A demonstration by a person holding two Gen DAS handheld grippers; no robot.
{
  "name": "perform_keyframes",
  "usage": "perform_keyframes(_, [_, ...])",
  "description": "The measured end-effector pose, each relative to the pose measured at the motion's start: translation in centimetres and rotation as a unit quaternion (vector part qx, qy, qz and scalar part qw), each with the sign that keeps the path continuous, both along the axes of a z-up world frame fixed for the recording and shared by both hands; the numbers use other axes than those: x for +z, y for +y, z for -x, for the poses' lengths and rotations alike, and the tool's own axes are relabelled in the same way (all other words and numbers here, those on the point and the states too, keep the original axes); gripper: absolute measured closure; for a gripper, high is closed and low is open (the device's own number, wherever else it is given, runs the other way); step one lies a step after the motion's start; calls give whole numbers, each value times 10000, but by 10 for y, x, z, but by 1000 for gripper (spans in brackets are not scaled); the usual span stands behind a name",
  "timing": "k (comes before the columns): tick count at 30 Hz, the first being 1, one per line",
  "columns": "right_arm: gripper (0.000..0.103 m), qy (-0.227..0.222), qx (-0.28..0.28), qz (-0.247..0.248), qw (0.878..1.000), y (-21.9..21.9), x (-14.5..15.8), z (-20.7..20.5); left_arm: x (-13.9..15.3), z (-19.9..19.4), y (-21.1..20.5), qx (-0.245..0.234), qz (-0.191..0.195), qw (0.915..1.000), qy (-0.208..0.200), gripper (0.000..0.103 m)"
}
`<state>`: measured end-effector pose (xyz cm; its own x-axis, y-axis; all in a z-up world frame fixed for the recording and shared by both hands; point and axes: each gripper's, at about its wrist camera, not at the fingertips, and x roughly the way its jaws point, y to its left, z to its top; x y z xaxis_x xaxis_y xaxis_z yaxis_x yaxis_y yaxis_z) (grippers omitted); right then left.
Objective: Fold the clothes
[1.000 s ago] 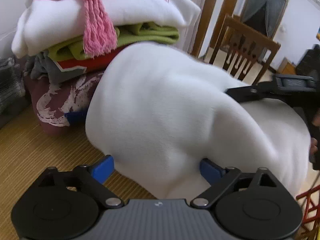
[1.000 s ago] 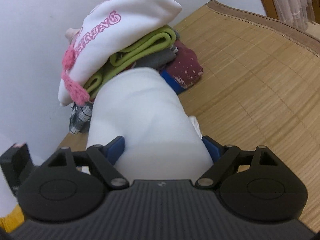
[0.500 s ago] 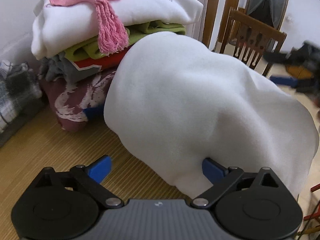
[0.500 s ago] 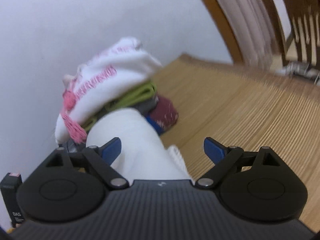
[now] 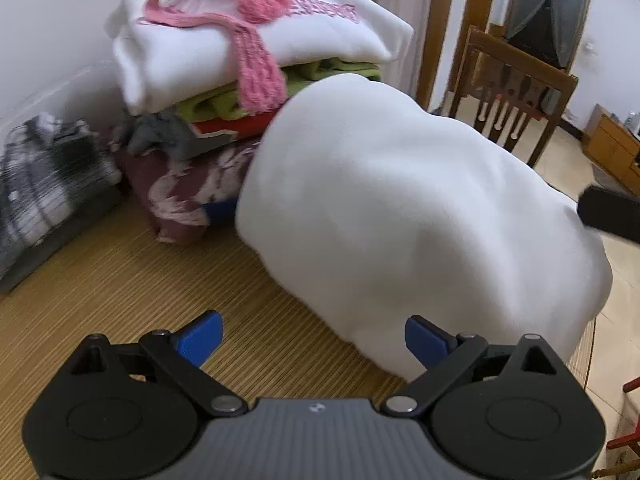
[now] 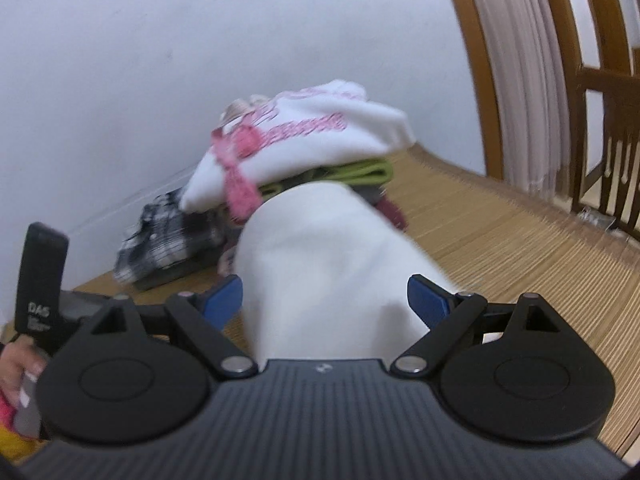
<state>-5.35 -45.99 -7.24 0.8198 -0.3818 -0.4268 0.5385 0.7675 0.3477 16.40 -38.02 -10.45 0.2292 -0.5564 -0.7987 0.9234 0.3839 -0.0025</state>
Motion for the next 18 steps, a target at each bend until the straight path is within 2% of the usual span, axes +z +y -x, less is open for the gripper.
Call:
perform_keyframes(4, [11,-69,90,-249,9996,20,1,-4,11,-2,24,244,27,9997,-5,4])
perform_keyframes(9, [11,-34,322,-438,9985,48,3,-18,30,0,71,835,207,9962,-121,0])
perform_keyframes(13, [11,84,634,-449,9969,75,4,-34,41,-3,104,1238,246,9920,-43,0])
perform_keyframes(18, [11,186,1014,-554,9931,103,5,-52,45,-7,134,1505,294,9882,22,0])
